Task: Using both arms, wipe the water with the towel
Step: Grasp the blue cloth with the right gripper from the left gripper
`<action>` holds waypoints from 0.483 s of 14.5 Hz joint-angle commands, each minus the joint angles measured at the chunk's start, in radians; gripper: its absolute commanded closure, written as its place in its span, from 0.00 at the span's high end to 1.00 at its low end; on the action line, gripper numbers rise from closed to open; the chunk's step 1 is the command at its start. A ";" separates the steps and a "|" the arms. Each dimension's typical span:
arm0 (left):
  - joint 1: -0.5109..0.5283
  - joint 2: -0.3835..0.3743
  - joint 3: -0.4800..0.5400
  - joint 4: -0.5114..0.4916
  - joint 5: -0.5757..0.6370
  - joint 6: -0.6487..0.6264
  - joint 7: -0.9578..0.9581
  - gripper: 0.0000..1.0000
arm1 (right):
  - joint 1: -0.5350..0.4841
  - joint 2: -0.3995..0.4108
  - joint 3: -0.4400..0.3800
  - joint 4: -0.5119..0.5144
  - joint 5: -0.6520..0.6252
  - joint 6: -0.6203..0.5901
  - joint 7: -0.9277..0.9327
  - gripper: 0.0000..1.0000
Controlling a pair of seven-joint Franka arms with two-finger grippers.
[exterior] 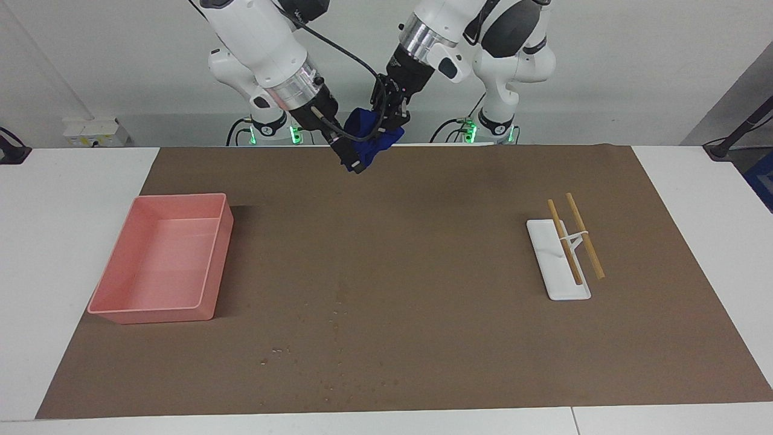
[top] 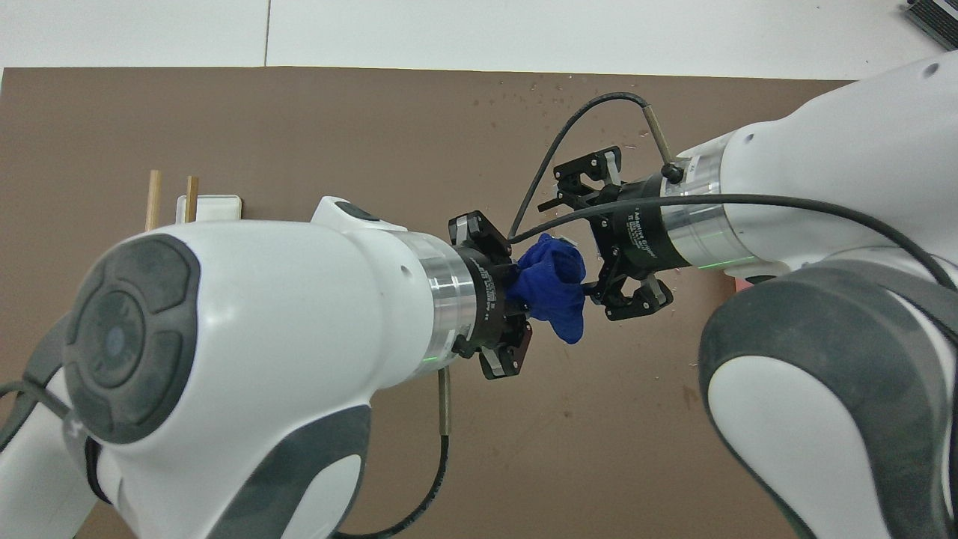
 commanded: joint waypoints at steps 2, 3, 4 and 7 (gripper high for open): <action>-0.018 -0.010 0.009 0.008 0.010 0.060 -0.058 0.00 | 0.009 0.002 0.000 -0.015 0.011 0.024 0.030 0.92; -0.020 -0.009 0.009 0.006 0.013 0.066 -0.069 0.00 | 0.009 -0.001 0.000 -0.019 0.011 0.014 0.028 0.80; -0.018 -0.009 0.009 0.006 0.016 0.072 -0.069 0.00 | 0.009 -0.003 0.000 -0.022 0.010 0.004 0.030 0.66; -0.020 -0.010 0.007 0.000 0.044 0.077 -0.071 0.00 | 0.011 -0.001 0.001 -0.016 0.010 -0.019 0.016 0.00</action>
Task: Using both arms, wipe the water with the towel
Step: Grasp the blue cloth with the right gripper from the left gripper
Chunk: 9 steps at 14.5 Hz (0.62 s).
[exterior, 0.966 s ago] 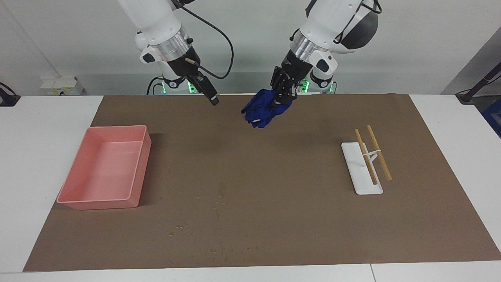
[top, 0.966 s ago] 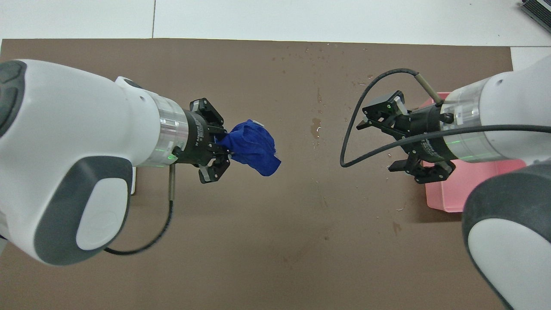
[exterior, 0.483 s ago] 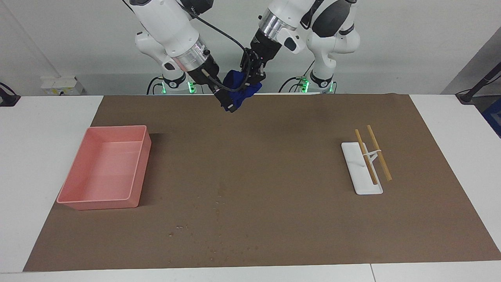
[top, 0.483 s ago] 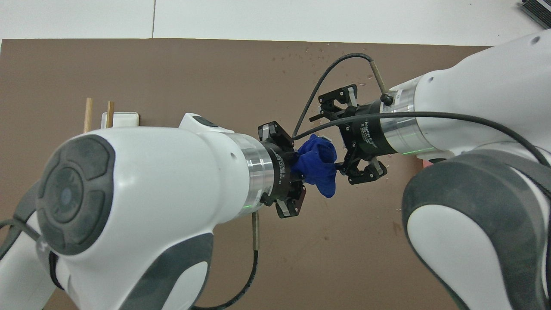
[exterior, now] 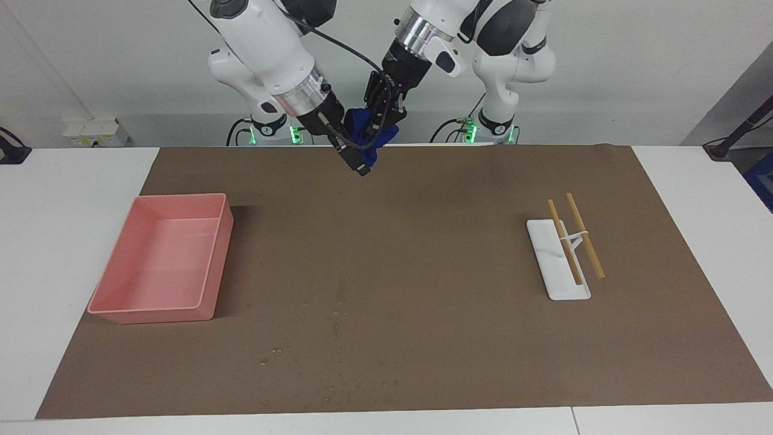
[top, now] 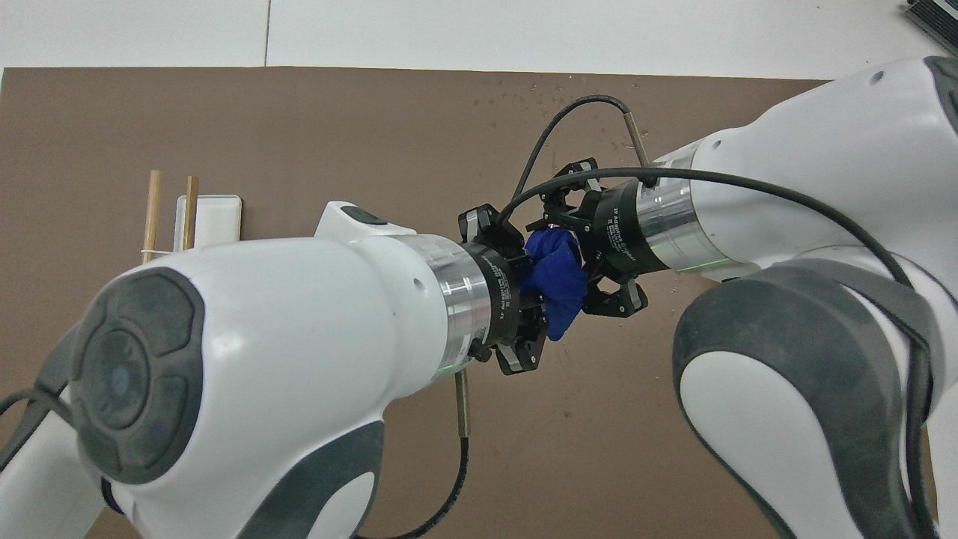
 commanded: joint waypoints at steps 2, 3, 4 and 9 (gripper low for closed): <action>-0.014 -0.010 0.005 0.002 0.017 0.039 -0.029 0.00 | 0.029 -0.008 0.002 -0.009 -0.002 -0.025 -0.017 0.00; -0.014 -0.009 0.005 0.002 0.017 0.039 -0.029 0.00 | 0.031 -0.007 0.002 -0.003 -0.019 -0.036 -0.040 0.00; -0.014 -0.009 0.005 0.002 0.018 0.039 -0.026 0.00 | 0.033 -0.007 0.002 -0.002 -0.038 -0.040 -0.058 0.00; 0.004 -0.012 0.016 0.002 0.067 0.007 -0.017 1.00 | 0.031 -0.004 0.001 0.009 -0.068 -0.056 -0.057 0.00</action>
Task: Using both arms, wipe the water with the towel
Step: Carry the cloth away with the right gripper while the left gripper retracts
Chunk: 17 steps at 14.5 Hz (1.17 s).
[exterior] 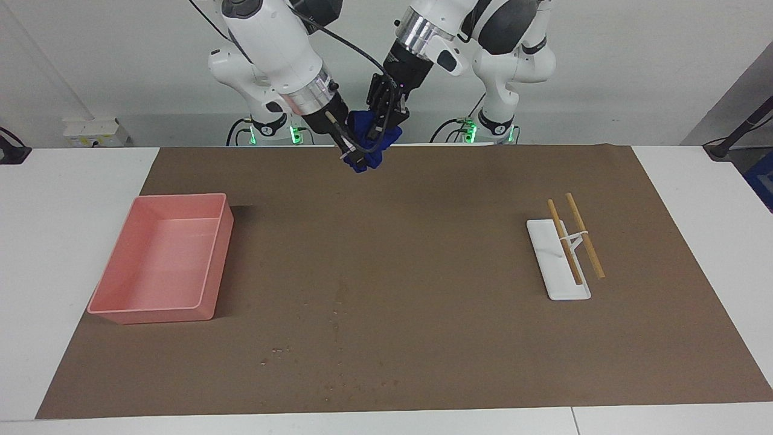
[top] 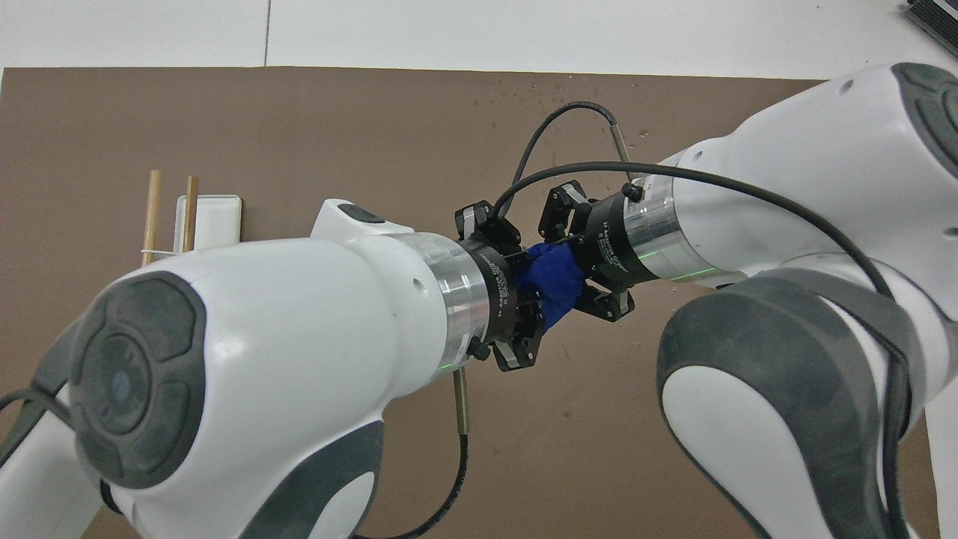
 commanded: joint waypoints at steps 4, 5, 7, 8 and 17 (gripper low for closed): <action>0.118 -0.030 0.026 -0.010 0.024 -0.111 -0.011 1.00 | -0.010 0.006 0.001 0.017 -0.102 0.006 -0.028 0.00; 0.163 -0.030 0.026 -0.010 0.024 -0.124 -0.011 1.00 | -0.025 0.006 -0.003 0.002 -0.096 0.063 -0.049 0.00; 0.229 -0.031 0.027 -0.016 0.024 -0.134 -0.011 1.00 | -0.056 0.029 -0.003 -0.012 -0.097 0.146 -0.119 0.00; 0.261 -0.033 0.027 -0.022 0.025 -0.138 -0.010 1.00 | -0.066 0.042 -0.005 -0.012 -0.099 0.192 -0.162 0.00; 0.514 -0.151 0.043 -0.198 0.022 -0.317 0.741 1.00 | -0.105 0.540 -0.010 0.203 -0.302 0.735 -0.331 0.00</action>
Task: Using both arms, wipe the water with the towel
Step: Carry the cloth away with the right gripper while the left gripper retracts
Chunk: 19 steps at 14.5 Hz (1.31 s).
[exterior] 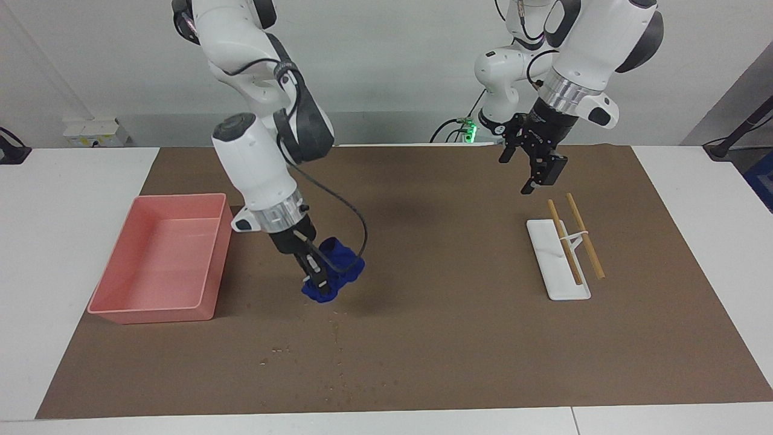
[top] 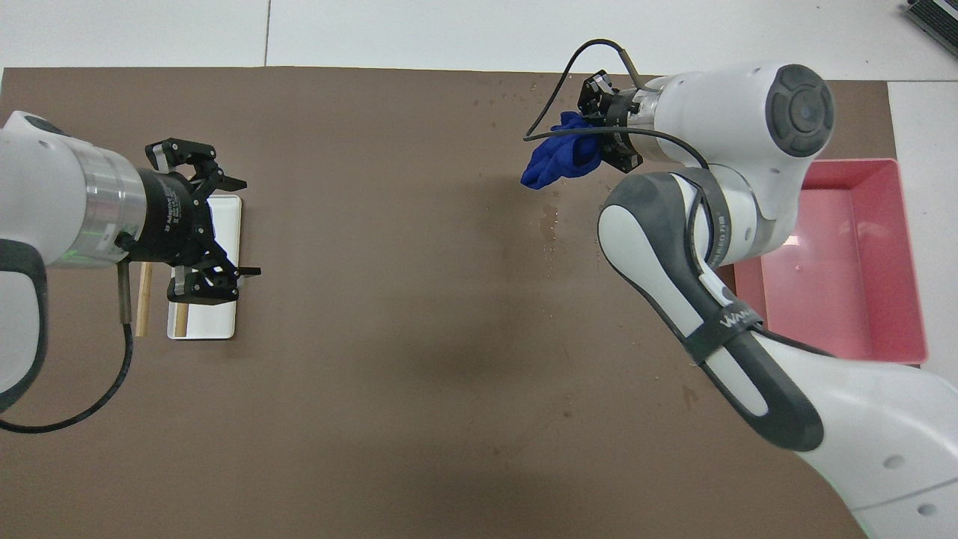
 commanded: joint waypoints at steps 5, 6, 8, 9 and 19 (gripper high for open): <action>0.093 -0.085 0.102 -0.079 0.005 -0.137 0.833 1.00 | -0.017 0.453 0.010 0.461 -0.146 0.148 -0.143 0.00; 0.100 -0.086 0.107 -0.082 0.014 -0.153 0.932 1.00 | -0.018 0.479 0.010 0.475 -0.146 0.173 -0.168 0.00; 0.097 -0.091 0.104 -0.082 0.120 -0.182 1.143 1.00 | -0.017 0.521 0.010 0.475 -0.146 0.231 -0.173 0.00; 0.094 -0.092 0.104 -0.082 0.144 -0.182 1.261 1.00 | -0.017 0.539 0.013 0.476 -0.146 0.252 -0.177 0.00; 0.113 -0.089 0.112 -0.084 0.235 -0.121 1.930 1.00 | 0.005 0.386 0.015 0.157 -0.121 0.225 -0.126 0.00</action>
